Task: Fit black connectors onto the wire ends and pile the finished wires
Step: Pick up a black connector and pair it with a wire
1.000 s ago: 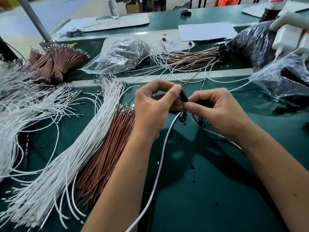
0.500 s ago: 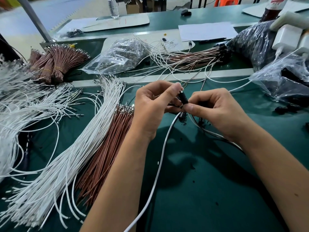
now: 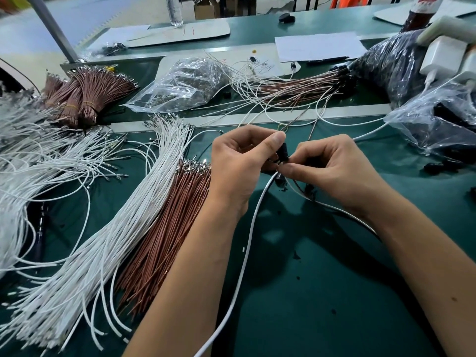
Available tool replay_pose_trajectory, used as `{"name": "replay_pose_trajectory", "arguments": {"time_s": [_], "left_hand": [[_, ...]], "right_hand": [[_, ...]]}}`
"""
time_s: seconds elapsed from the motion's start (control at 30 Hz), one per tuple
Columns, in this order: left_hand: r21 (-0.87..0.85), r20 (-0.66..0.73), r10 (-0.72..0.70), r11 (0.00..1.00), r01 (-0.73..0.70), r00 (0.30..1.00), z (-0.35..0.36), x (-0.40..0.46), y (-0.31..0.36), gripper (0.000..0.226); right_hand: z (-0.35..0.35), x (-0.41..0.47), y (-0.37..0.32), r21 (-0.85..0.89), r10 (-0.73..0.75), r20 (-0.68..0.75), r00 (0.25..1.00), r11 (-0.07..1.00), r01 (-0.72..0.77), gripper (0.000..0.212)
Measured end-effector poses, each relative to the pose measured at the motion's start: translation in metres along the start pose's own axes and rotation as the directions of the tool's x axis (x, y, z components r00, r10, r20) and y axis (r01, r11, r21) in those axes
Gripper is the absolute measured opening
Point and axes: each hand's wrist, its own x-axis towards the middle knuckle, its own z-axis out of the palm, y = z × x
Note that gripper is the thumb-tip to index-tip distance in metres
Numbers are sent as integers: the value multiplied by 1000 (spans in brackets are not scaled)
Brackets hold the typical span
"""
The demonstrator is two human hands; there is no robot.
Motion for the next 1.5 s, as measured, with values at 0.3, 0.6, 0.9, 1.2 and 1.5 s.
{"name": "replay_pose_trajectory", "arguments": {"time_s": [0.3,0.6,0.9,1.2,1.5], "left_hand": [[95,-44,-9,995,13,999,2,2,-3,10],[87,-144,-61,993,74,988,0,3,-3,12],[46,-106,-58,997,63,993,3,0,0,12],[-67,-11,-177,982,176,984,-1,2,3,28],[83,132,-101,992,91,986,0,-2,-1,7]], "right_hand": [[-1,0,1,-54,43,-36,998,998,-45,6],[6,1,-3,-67,79,-85,993,994,-85,5],[7,1,-3,11,62,-132,989,998,-61,3],[7,2,-1,152,60,-120,991,988,-41,2],[6,0,-2,172,4,-95,995,985,13,13]]}}
